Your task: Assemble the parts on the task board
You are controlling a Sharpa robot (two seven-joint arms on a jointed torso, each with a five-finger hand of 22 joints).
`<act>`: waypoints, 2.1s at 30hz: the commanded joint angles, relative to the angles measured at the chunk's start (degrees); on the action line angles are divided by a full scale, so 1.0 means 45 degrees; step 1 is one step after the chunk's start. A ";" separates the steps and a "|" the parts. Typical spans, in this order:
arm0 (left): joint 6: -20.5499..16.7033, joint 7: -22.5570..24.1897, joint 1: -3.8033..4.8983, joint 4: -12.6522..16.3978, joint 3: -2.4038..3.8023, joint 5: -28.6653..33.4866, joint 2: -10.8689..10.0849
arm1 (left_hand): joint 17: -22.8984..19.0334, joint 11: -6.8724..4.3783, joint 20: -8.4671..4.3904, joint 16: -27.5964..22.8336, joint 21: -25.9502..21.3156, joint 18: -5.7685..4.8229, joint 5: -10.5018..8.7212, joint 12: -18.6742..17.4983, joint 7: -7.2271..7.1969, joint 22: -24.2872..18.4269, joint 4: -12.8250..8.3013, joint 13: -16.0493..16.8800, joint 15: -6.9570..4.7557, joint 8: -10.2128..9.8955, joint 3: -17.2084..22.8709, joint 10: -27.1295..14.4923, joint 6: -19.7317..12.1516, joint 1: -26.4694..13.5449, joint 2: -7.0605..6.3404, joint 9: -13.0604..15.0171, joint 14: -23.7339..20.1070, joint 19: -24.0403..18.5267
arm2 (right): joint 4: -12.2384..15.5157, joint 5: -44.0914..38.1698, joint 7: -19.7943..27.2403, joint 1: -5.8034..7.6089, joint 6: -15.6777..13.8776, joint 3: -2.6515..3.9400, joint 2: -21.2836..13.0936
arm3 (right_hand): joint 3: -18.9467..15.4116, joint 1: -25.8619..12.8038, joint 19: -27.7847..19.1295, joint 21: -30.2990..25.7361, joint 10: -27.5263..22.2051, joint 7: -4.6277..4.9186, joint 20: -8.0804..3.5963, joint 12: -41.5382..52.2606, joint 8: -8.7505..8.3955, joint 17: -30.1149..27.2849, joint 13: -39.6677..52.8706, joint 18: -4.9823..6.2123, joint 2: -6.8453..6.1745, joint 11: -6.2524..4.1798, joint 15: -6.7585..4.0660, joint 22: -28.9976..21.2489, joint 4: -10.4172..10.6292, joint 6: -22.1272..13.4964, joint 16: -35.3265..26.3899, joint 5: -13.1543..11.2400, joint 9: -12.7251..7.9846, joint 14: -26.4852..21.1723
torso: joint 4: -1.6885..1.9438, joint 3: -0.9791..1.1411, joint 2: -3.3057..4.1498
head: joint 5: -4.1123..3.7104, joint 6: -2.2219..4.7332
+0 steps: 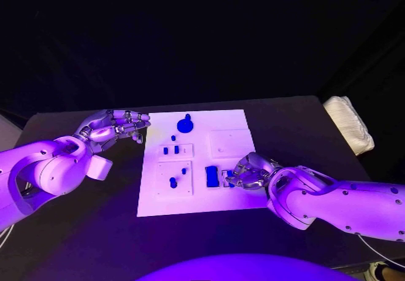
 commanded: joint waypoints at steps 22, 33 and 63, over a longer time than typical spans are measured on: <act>0.0320 -0.0044 0.0000 0.0045 0.0007 -0.0120 0.0001 | -0.0026 0.0009 0.0020 0.0023 -0.0082 0.0175 0.0049 0.0072 0.0204 -0.0027 -0.0018 -0.0027 0.0036 0.0085 0.0051 -0.0175 -0.0124 0.0002 0.0001 -0.0028 -0.0171 -0.0017 | 0.0197 0.0332 0.0244 -0.0052 -0.0722 -0.0004 0.0156 | -0.0085 0.0006 0.1309 0.0056 0.0846 -0.0040 -0.0101 0.0072 0.0011 0.2740 0.2695 -0.0085 0.0188 -0.0154 -0.0110 0.3349 0.0049 0.0126 0.0072 0.0145 -0.0021 0.1225 | -0.0010 0.0006 -0.0010 | 0.0093 -0.0089; 0.0333 -0.0069 0.0000 0.0040 0.0007 -0.0121 0.0004 | -0.0028 0.0014 0.0024 0.0021 -0.0090 0.0172 0.0049 0.0075 0.0209 -0.0030 -0.0012 -0.0031 0.0041 0.0092 0.0054 -0.0190 -0.0130 -0.0002 0.0003 -0.0030 -0.0191 -0.0026 | 0.0157 0.0294 0.0013 -0.0048 -0.0081 0.0010 0.0205 | -0.0194 -0.0064 0.1309 0.0056 0.0833 -0.0020 -0.0111 0.0031 0.0008 0.2716 0.2678 -0.0085 0.0151 -0.0145 -0.0114 0.3349 0.0093 0.0119 0.0061 0.0110 -0.0028 0.1220 | -0.0006 -0.0002 -0.0009 | 0.0083 -0.0113; 0.0329 -0.0147 -0.0001 0.0024 0.0006 -0.0184 -0.0001 | -0.0033 0.0052 0.0050 0.0031 -0.0144 0.0167 0.0047 0.0094 0.0252 -0.0054 0.0024 -0.0056 0.0077 0.0082 0.0053 -0.0307 -0.0262 -0.0042 -0.0018 -0.0067 -0.0274 -0.0070 | -0.0097 -0.0077 -0.0032 -0.0044 0.0286 0.0014 0.0395 | -0.1747 -0.1050 0.1309 0.0056 0.0794 0.0017 -0.0090 -0.0095 -0.0038 0.2653 0.2646 -0.0085 -0.0056 -0.0104 -0.0079 0.3349 0.1266 0.0122 0.0031 0.0298 -0.0117 0.1205 | -0.0016 0.0005 -0.0006 | 0.0069 -0.0171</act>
